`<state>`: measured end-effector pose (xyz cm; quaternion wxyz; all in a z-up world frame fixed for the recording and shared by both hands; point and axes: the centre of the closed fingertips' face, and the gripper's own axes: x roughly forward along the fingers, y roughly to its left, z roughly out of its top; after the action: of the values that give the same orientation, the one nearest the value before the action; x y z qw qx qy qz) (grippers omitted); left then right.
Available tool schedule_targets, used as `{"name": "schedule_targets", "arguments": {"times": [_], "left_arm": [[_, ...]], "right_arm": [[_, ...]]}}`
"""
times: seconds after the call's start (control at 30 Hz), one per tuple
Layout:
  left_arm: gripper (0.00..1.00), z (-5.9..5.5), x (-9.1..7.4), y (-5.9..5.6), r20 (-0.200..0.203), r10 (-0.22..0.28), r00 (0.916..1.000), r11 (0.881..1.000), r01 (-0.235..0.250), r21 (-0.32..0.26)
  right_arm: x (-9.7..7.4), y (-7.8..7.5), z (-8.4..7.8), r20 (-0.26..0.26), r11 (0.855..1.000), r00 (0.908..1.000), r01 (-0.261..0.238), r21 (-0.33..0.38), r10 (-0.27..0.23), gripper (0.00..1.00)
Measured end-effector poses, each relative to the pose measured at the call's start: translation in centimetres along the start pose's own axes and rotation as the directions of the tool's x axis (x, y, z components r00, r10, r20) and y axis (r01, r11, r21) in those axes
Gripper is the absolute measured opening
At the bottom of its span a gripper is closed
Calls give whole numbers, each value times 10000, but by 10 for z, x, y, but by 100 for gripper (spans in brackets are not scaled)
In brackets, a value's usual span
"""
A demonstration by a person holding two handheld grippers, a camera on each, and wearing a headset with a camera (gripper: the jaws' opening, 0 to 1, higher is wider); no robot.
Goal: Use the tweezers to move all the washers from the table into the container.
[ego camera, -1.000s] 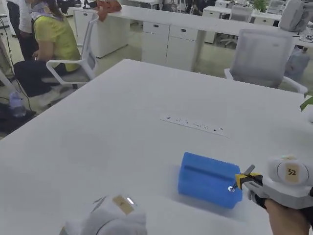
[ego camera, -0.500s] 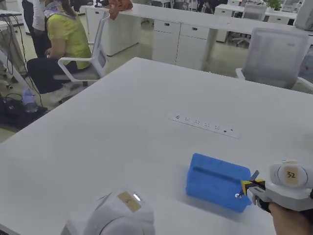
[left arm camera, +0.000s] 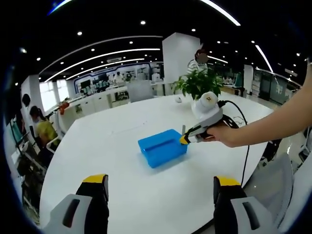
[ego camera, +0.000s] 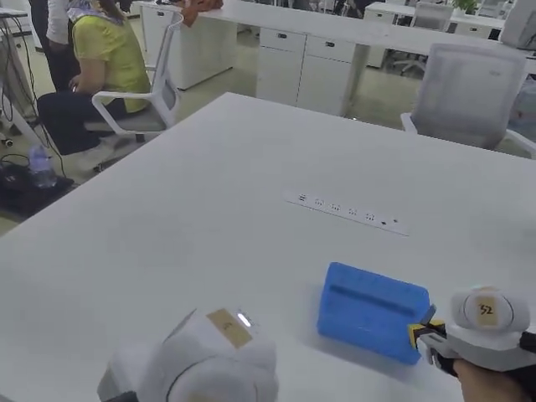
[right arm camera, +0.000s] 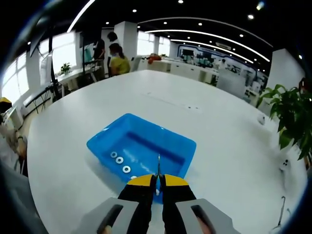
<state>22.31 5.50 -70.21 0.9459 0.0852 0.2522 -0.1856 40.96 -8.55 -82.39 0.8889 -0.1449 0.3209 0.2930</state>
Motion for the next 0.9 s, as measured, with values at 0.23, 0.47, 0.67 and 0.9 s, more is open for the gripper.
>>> {"name": "schedule_targets", "arguments": {"times": [0.23,0.47,0.67,0.9], "left_arm": [[87,4,2,-2,171,-314,9994,9994,316,-151],[77,14,7,-3,734,-547,9958,9985,549,-19],[74,25,16,-5,952,-1046,9899,9944,1053,-25],[66,44,29,-6,1290,-1507,9801,9885,1511,72]], "right_arm": [[1,-1,0,-14,10000,10000,-32,-22,32,3],[1,-1,2,-88,9998,10000,11,-200,-12,3],[-15,-4,21,514,10000,9987,55,42,-57,3],[-37,5,35,1120,9996,9933,-292,45,285,3]]}}
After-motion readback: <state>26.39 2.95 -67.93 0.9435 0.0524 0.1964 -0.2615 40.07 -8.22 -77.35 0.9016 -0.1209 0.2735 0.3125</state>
